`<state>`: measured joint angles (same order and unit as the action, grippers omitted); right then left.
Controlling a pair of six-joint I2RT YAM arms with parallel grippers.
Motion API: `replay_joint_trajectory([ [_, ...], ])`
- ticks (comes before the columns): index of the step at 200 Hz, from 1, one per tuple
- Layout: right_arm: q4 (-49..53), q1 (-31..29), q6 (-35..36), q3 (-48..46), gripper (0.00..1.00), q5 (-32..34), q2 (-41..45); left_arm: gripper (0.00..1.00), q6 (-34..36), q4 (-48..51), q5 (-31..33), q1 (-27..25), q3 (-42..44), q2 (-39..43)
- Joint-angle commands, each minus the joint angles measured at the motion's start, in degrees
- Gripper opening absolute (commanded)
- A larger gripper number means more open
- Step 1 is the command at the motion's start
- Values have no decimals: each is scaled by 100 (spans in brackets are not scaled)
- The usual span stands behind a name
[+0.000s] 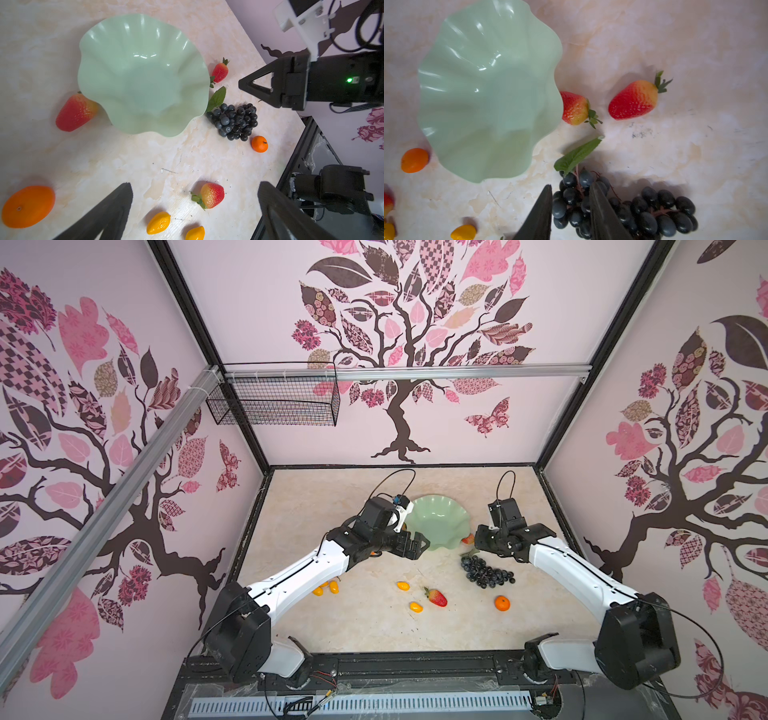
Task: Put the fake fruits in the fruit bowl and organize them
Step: 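Hold the bowl with the left gripper while the right gripper grasps the grape bunch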
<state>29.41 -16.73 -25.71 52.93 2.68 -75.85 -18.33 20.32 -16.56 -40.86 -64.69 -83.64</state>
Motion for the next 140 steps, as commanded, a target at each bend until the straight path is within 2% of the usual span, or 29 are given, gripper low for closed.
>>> replay_joint_trajectory([
  [1,443,21,343,28,34,280,149,98,226,-14,315,-260,-619,-316],
  [24,636,30,501,164,33,17,-137,98,145,-147,267,-413,-1063,-791],
  [42,736,38,588,259,34,-190,-372,98,7,-504,93,-417,-1071,-1001],
  [54,801,38,626,329,34,-292,-508,98,-36,-759,76,-413,-932,-1025],
  [69,856,39,704,394,38,-350,-660,98,51,-514,0,-405,-1050,-1019],
  [96,860,38,735,503,39,-339,-940,98,-55,-736,19,-405,-902,-959],
  [140,632,47,629,692,48,-490,-1388,98,-153,-775,138,-404,-823,-997],
])
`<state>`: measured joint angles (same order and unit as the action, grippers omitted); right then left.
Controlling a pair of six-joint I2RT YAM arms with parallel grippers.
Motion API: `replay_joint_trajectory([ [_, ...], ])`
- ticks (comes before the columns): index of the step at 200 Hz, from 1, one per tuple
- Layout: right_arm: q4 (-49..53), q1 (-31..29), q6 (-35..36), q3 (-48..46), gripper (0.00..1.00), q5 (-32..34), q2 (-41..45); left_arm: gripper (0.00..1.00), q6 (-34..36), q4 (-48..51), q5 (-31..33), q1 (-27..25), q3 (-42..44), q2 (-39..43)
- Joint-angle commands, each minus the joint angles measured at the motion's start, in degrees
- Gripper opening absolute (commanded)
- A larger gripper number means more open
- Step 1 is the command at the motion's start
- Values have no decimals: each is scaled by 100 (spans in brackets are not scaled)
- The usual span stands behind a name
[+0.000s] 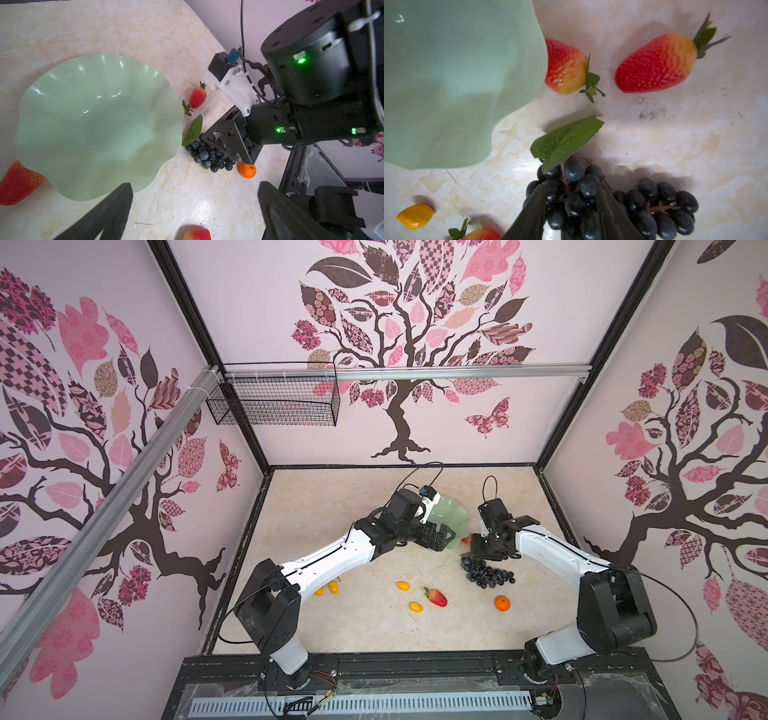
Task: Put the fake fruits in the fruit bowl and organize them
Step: 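Hold the bowl with the left gripper while the right gripper grasps the grape bunch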
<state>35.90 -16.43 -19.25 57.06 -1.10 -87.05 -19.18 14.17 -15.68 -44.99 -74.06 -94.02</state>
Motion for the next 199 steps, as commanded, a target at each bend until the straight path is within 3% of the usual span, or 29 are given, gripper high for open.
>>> replay_joint_trajectory([
  [1,-19,17,-22,284,49,-111,-273,98,-68,-161,62,9,117,46],
  [35,-74,17,-53,433,57,-189,-583,98,-92,-196,294,17,174,113],
  [62,-9,17,-44,582,58,-182,-888,98,-136,-205,255,26,177,78],
  [157,-3,17,-72,927,47,57,-1607,98,-156,-204,191,104,155,77],
  [199,-115,18,-145,897,33,72,-1568,98,-161,-204,144,135,155,85],
])
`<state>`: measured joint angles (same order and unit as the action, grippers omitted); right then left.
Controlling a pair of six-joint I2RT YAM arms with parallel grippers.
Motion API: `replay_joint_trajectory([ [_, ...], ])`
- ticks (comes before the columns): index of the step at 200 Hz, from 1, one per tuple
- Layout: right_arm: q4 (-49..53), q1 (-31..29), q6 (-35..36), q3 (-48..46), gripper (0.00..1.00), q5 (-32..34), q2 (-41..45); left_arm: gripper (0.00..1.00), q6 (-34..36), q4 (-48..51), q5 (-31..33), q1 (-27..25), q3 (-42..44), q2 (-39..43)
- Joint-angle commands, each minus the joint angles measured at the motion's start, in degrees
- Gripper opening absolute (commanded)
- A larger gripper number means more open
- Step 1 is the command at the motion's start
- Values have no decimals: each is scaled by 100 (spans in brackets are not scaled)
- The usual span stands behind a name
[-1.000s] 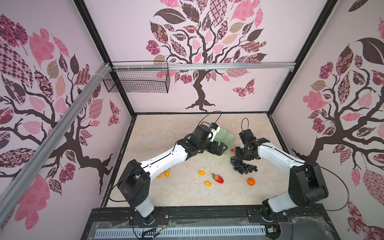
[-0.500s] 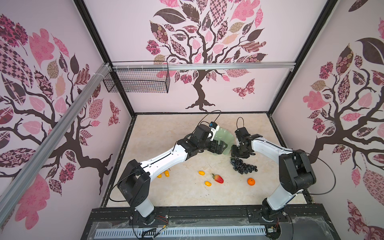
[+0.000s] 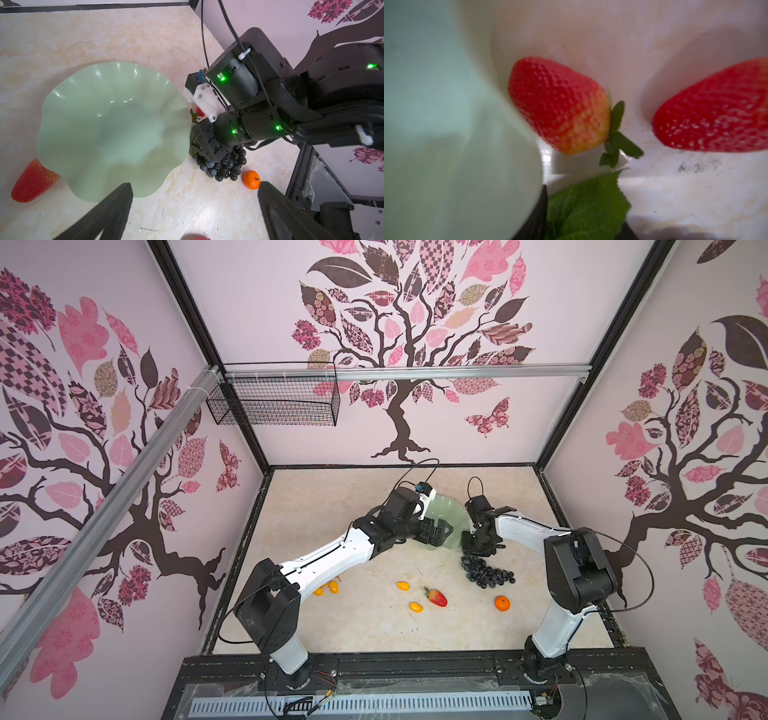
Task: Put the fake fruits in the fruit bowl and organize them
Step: 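Hold the bowl with the left gripper while the right gripper grasps the grape bunch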
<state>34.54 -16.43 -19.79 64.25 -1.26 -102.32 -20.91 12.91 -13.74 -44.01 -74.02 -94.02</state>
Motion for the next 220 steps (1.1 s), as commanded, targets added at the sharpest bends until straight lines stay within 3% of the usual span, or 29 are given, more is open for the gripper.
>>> replay_joint_trajectory([
  [1,19,22,-93,172,32,89,-37,98,10,-78,-50,39,151,85],
  [51,-182,25,-163,16,15,96,277,98,-7,-77,-98,98,139,95],
  [103,-384,34,-234,-227,5,32,703,98,-14,-66,-79,112,134,100],
  [220,-562,61,-271,-766,0,57,2077,98,43,0,-120,129,84,97],
])
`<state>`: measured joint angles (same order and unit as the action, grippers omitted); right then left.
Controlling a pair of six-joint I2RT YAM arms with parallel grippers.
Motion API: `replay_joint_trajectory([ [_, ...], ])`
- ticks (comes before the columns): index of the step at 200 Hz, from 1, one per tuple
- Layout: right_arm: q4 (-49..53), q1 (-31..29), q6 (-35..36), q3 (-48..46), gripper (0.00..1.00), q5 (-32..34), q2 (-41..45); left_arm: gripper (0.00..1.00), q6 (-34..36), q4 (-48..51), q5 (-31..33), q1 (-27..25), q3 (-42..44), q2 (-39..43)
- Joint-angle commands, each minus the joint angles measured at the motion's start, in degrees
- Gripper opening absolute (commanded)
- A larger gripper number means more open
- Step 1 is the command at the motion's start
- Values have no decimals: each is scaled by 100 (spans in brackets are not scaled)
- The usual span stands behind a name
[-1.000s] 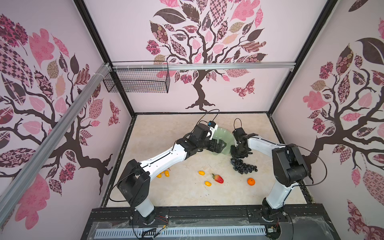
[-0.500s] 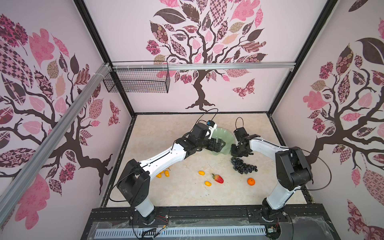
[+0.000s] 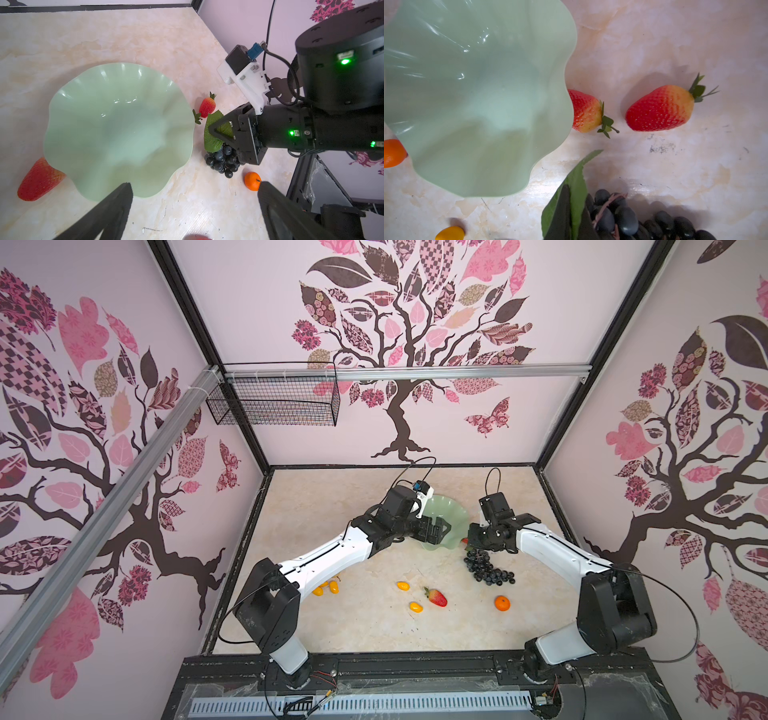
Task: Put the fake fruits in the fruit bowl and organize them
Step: 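Hold the bowl with the left gripper while the right gripper grasps the grape bunch, then lift the dark grape bunch with the right gripper and lower it into the bowl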
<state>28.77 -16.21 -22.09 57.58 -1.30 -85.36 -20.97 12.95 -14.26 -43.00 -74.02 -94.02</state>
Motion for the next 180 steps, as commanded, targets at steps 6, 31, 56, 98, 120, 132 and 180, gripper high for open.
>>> replay_joint_trajectory([
  [6,3,35,-48,-130,0,66,435,98,50,-5,-81,29,87,94],
  [31,-51,39,-118,-258,0,50,808,98,35,-13,-112,28,87,109],
  [56,-5,39,-153,-324,0,150,1243,98,14,-32,-146,33,94,138],
  [98,130,39,-114,-185,0,407,1823,98,-15,-73,-455,46,55,160],
  [120,303,39,-47,101,0,512,1944,98,49,-65,-857,144,-14,183],
  [132,403,39,2,264,0,547,1953,98,36,-82,-1095,264,-29,199],
  [180,541,39,132,941,0,567,1895,98,-277,-477,-1441,773,155,329],
])
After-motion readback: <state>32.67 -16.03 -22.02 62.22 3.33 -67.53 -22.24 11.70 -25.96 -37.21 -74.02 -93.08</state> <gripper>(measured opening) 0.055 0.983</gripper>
